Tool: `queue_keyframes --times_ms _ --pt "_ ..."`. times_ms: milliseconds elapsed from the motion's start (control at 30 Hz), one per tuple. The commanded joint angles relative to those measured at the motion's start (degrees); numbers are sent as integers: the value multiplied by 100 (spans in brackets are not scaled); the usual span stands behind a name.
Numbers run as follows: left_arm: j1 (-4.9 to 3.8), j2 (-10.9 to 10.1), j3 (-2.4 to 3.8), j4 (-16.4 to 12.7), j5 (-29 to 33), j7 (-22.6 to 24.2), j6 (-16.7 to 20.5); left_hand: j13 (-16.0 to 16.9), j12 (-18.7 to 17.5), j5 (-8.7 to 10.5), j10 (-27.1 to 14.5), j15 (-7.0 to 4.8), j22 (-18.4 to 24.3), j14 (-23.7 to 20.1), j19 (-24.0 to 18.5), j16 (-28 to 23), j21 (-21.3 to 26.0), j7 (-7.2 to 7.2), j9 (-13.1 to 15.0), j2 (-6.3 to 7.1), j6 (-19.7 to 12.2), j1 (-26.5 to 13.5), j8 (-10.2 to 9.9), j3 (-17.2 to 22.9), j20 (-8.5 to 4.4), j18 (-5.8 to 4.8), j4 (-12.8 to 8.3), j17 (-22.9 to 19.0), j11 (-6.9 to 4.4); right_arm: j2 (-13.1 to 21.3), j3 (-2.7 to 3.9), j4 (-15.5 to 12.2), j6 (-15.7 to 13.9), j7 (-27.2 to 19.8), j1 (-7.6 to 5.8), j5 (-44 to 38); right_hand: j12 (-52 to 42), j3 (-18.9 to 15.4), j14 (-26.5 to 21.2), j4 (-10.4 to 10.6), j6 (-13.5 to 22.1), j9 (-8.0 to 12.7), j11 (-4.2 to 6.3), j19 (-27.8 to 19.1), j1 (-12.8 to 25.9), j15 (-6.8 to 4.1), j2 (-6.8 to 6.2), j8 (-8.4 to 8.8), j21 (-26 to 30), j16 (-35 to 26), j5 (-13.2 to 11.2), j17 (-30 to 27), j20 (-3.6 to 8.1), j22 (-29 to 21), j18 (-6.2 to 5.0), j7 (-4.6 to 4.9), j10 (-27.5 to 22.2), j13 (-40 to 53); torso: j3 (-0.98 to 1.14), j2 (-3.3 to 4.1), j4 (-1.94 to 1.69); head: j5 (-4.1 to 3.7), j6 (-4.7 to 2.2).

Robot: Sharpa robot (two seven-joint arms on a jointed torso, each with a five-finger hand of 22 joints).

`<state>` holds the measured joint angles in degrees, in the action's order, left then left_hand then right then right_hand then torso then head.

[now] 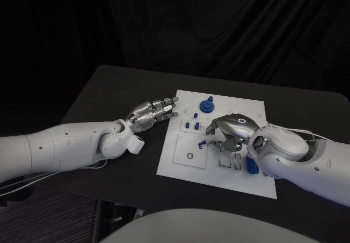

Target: Assemble the parts on the task board

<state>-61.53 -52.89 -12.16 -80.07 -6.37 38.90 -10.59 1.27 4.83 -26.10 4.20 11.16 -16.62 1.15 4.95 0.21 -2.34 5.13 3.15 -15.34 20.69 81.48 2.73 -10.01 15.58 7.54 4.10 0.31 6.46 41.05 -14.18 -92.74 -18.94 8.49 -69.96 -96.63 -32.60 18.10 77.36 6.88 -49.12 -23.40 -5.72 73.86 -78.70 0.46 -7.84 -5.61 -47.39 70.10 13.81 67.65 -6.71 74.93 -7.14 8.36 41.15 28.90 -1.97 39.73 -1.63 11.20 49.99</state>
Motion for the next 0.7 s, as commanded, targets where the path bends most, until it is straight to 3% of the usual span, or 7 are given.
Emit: queue_keyframes --times_ms 33,300,467,700 --pt "11 -11 5 -24 34 399 -54 9 19 -24 -10 16 0 -1 0 29 -21 50 9 -41 15 5 34 11 35 116 -47 8 -45 -18 4 29 -226 -194 62 340 21 -22 49 40 -71 9 11 55 -3 9 32 -40 -42 37 -79 16 11 554 -9 -3 76 -33 -4 1 -4 -4 1" --pt "17 -20 5 -31 34 392 -59 9 22 -26 -8 16 -7 1 3 29 -22 51 9 -40 16 6 35 13 36 117 -51 8 -44 -48 4 75 -299 -289 127 452 -9 -39 74 59 -88 18 22 83 -14 16 48 -42 -95 66 -118 36 10 566 1 -5 147 -48 5 10 -12 -64 1" --pt "21 -13 5 -30 34 384 -71 9 22 -26 -8 16 -7 1 3 29 -22 51 9 -40 16 6 35 13 36 117 -51 8 -44 -79 4 114 -334 -310 146 475 -18 -11 77 65 -80 74 19 91 -103 22 77 -9 -92 67 154 16 5 564 0 0 190 -105 7 15 -13 -81 1" --pt "29 -13 5 -20 34 356 -89 11 29 -31 -2 15 1 2 4 30 -22 51 10 -43 21 7 36 21 39 121 -62 9 -32 -113 4 143 -309 -312 164 485 -26 39 80 79 -103 129 26 96 -152 16 119 8 -107 79 306 18 8 568 0 -12 231 -144 4 11 4 -81 1"
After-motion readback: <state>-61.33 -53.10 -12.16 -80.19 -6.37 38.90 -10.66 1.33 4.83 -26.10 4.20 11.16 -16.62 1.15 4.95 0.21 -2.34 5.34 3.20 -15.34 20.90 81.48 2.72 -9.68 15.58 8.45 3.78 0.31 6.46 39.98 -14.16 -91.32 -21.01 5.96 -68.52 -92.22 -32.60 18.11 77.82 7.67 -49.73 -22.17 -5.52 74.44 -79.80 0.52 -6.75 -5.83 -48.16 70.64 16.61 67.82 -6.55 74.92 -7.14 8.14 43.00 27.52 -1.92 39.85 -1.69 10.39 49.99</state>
